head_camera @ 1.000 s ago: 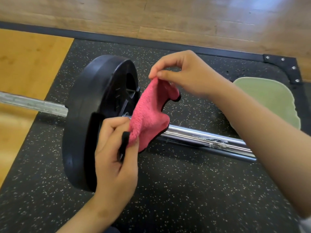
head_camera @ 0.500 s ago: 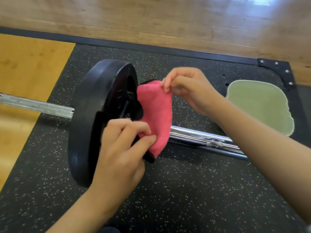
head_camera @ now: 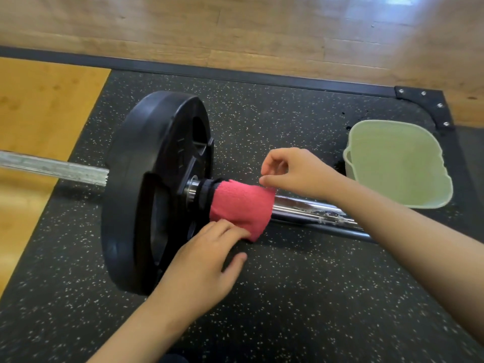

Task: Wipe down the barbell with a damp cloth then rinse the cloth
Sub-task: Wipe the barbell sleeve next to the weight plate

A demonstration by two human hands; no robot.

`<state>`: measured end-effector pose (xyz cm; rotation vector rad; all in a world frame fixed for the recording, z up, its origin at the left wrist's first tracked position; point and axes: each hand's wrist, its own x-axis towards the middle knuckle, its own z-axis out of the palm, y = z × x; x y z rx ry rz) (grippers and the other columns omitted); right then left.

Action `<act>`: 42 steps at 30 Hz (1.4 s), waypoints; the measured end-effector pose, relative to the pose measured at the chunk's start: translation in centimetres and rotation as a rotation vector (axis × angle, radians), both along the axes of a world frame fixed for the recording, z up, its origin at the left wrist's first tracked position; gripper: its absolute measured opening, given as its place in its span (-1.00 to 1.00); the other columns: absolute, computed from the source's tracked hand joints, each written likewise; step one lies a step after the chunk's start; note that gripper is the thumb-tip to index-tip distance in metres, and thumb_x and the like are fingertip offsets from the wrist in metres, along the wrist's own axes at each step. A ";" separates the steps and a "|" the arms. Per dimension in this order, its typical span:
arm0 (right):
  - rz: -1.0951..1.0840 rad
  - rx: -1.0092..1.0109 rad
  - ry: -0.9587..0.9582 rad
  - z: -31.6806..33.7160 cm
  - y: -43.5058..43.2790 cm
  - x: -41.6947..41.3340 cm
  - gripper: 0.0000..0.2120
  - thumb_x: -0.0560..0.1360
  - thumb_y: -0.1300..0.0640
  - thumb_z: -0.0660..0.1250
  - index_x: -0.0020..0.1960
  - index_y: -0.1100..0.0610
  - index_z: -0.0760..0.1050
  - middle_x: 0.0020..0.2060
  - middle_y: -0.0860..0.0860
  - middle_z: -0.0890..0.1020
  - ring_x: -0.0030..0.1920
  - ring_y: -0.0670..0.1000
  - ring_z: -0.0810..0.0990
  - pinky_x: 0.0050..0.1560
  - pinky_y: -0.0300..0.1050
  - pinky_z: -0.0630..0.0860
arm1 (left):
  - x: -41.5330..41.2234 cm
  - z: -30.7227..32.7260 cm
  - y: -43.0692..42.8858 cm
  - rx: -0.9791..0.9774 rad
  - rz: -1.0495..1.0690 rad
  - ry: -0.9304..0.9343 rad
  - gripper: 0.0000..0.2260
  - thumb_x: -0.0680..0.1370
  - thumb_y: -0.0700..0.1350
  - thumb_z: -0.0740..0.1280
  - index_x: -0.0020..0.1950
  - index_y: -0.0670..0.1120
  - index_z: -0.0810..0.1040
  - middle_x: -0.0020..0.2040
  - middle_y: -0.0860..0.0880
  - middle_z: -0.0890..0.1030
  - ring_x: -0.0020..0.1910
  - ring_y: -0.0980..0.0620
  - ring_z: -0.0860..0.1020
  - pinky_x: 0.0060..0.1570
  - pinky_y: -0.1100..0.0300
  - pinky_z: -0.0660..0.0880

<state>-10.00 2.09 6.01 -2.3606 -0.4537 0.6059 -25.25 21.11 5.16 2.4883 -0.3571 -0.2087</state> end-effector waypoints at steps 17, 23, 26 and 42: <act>0.325 -0.351 -0.650 -2.4 7.4 -5.4 -0.43 0.47 -0.16 0.34 0.31 0.16 0.33 0.07 0.04 0.52 0.02 0.05 0.55 -0.14 -0.13 0.39 | 1.3 -0.3 0.5 0.077 0.321 -0.098 -0.43 0.48 -0.43 0.25 0.48 -0.17 0.26 0.47 -0.05 0.30 0.45 0.07 0.22 0.37 0.37 0.05; 0.263 -0.458 -0.690 -3.2 1.2 -6.4 -0.33 0.25 -0.17 0.54 0.20 0.22 0.49 -0.17 0.05 0.58 -0.26 0.05 0.55 -0.34 -0.10 0.45 | 1.5 -0.4 0.0 0.162 0.269 -0.113 -0.46 0.47 -0.41 0.30 0.43 -0.23 0.30 0.41 -0.13 0.36 0.43 -0.05 0.28 0.42 0.14 0.16; 0.230 -0.466 -0.719 -3.4 -0.5 -7.0 -0.33 0.27 -0.18 0.53 0.20 0.22 0.49 -0.16 0.05 0.58 -0.24 0.06 0.56 -0.33 -0.07 0.49 | 1.6 -0.2 -0.8 0.111 0.300 -0.113 -0.41 0.49 -0.41 0.26 0.50 -0.21 0.19 0.45 -0.13 0.28 0.46 -0.02 0.19 0.45 0.17 0.07; 0.184 -0.497 -0.918 -4.8 10.2 -6.4 -0.44 0.46 0.17 -0.12 0.14 0.04 0.61 -0.25 -0.12 0.58 -0.27 -0.15 0.52 -0.33 -0.28 0.33 | 1.1 -0.3 -1.5 -0.086 0.305 -0.176 -0.27 0.35 -0.58 0.10 0.52 -0.23 0.14 0.50 -0.11 0.18 0.51 0.07 0.08 0.46 0.33 -0.04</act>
